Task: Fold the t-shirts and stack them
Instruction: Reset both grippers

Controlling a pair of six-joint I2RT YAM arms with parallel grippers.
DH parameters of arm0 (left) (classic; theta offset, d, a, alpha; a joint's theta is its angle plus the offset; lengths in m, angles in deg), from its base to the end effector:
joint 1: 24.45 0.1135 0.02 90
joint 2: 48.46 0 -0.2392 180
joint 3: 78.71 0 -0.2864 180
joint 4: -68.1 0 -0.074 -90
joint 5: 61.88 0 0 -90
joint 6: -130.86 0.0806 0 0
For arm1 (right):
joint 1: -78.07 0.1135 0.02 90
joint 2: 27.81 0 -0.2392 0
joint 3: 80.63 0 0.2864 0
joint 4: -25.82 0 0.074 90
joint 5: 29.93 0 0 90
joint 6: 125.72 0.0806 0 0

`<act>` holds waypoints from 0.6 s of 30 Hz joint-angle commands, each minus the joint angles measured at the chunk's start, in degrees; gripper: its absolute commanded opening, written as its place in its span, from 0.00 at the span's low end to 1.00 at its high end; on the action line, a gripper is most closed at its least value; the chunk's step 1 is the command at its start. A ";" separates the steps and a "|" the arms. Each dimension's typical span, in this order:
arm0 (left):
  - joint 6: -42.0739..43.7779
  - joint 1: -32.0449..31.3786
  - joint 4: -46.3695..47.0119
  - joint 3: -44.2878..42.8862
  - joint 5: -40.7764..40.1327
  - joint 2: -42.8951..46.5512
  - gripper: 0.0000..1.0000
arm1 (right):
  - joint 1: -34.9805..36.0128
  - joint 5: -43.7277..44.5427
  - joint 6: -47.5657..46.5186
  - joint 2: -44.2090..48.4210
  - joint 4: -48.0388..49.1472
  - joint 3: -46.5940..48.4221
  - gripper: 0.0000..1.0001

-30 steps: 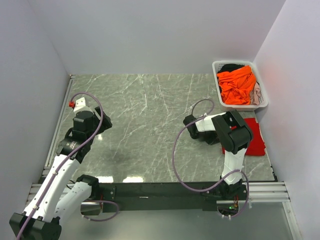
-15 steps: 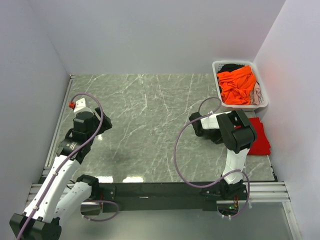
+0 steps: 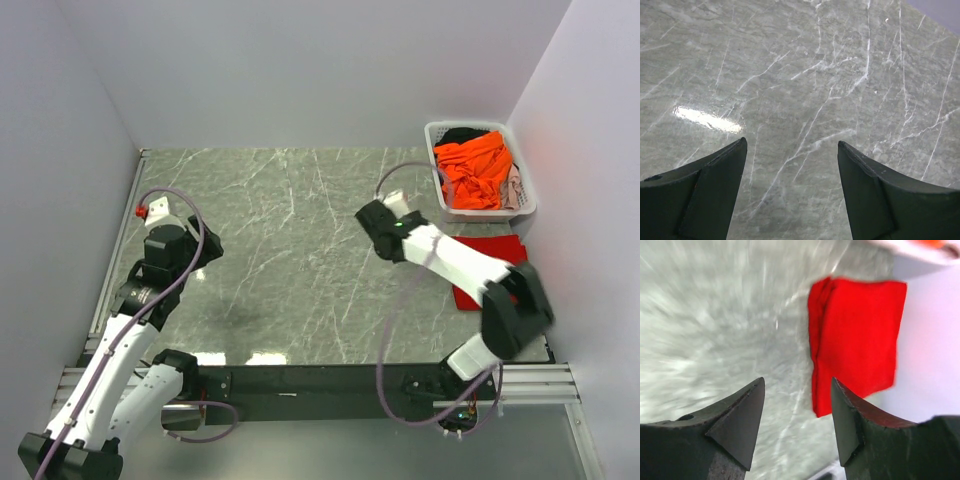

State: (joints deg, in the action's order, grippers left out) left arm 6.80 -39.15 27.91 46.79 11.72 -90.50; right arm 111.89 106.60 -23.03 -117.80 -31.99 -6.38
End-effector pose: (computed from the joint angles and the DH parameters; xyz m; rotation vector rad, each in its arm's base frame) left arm 0.2533 -0.0429 0.2651 -0.5166 1.9755 -0.2402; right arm 0.3086 0.1363 0.1509 -0.2988 2.4304 -0.8259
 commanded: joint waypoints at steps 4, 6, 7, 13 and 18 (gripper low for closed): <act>0.14 0.02 1.82 0.05 -2.66 3.27 0.82 | -0.16 -2.49 10.07 24.40 -3.68 4.65 0.66; -0.21 0.11 0.68 -0.47 -3.89 3.98 0.83 | -0.16 -2.58 11.57 33.36 -3.77 4.56 0.67; -0.65 0.11 -0.19 -1.00 -5.29 4.51 0.83 | -0.16 -2.40 11.83 36.35 -3.68 3.95 0.70; -3.46 0.11 -9.51 -4.87 -8.73 9.43 0.88 | -0.16 -5.64 10.78 60.35 2.11 -4.40 0.86; -3.38 0.11 -13.03 -8.65 -12.94 16.27 0.99 | -0.16 -7.41 8.67 74.77 5.02 -10.98 0.88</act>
State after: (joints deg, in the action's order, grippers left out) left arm 3.89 -39.15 17.28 41.96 3.37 -78.46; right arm 111.72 101.33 -13.35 -46.48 -29.61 -13.09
